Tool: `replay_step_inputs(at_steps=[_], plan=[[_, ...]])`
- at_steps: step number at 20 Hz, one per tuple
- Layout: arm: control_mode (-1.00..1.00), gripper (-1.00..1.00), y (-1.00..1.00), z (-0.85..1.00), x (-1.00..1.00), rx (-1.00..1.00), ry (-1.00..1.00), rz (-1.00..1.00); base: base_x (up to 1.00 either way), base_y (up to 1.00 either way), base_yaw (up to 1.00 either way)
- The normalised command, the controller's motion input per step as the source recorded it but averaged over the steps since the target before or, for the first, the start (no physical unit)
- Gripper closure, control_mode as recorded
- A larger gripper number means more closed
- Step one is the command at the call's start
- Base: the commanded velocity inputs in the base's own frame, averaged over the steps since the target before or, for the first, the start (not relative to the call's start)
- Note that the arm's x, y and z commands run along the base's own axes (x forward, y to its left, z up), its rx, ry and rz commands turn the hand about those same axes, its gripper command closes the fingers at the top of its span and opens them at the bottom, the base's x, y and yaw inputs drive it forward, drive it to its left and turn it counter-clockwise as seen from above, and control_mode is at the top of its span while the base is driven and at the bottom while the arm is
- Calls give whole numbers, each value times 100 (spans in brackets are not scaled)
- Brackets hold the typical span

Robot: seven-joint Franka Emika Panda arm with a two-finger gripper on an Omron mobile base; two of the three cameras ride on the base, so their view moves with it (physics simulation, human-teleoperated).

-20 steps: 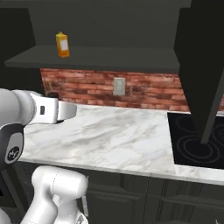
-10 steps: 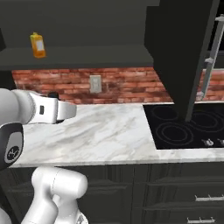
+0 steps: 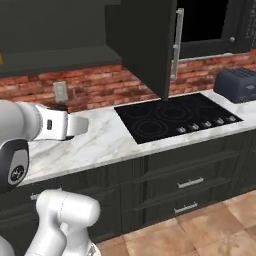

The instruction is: The dining table condiment station is running low on shaker. Refill the condiment station by opening the cabinet and taking the shaker from the cabinet and placing it on the dining table.

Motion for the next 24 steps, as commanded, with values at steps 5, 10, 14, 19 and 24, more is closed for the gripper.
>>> replay_step_inputs(at_steps=[5,10,14,19,24], plan=[[100,100,0,0,0,0,0,0,-73,0,-66],[100,100,0,0,0,0,0,0,-73,0,-69],[100,100,0,0,0,0,0,0,-63,0,-68],[100,100,0,0,0,0,0,0,-34,0,-68],[100,100,0,0,0,0,0,0,-14,0,-67]])
